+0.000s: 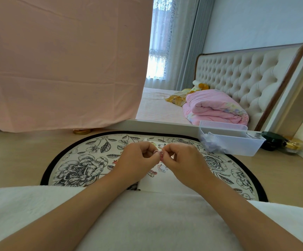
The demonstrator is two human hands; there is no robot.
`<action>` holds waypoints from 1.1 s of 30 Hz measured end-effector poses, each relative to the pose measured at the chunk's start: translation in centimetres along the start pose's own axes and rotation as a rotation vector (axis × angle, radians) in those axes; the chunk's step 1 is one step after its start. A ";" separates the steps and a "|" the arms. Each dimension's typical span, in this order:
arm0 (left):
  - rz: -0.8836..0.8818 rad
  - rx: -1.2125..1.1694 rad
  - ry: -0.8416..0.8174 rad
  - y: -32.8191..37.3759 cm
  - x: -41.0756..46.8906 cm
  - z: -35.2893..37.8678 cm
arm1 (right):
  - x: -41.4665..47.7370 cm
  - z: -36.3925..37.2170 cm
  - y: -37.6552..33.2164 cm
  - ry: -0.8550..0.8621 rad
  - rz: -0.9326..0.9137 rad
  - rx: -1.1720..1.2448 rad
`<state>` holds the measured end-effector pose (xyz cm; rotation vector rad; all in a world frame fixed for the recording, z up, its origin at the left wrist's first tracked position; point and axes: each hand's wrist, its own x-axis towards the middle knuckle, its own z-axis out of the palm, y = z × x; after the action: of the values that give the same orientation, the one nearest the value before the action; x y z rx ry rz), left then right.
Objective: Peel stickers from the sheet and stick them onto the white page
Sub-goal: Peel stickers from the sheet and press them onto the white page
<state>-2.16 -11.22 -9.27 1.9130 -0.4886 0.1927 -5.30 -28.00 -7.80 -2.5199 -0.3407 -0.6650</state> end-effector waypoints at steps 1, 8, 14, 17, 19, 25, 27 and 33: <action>0.004 0.010 0.001 0.0 0.0 0.0 | -0.1 0.0 -0.1 0.012 -0.014 -0.024; -0.014 0.006 0.028 0.0 0.0 0.0 | 0.1 0.0 -0.3 -0.063 0.168 0.349; 0.145 0.254 0.193 0.3 -0.4 0.0 | 0.2 0.3 -0.1 -0.006 0.238 0.398; 0.121 0.213 0.150 0.6 -0.5 0.4 | 0.1 0.5 0.1 0.033 0.199 0.289; 0.068 0.158 0.114 0.6 -0.5 0.5 | 0.0 0.6 0.1 0.050 0.176 0.194; -0.073 -0.041 0.059 1.0 -0.4 0.4 | -0.2 0.2 -0.2 0.062 0.084 0.021; -0.086 -0.050 0.054 1.0 -0.4 0.4 | -0.3 0.1 -0.3 0.068 0.057 -0.005; -0.060 -0.014 0.056 0.6 -0.1 0.5 | 0.0 0.6 0.0 0.036 0.118 0.211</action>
<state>-2.53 -11.85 -9.01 1.9006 -0.3936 0.2024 -5.08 -27.68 -8.22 -2.3048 -0.2336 -0.5946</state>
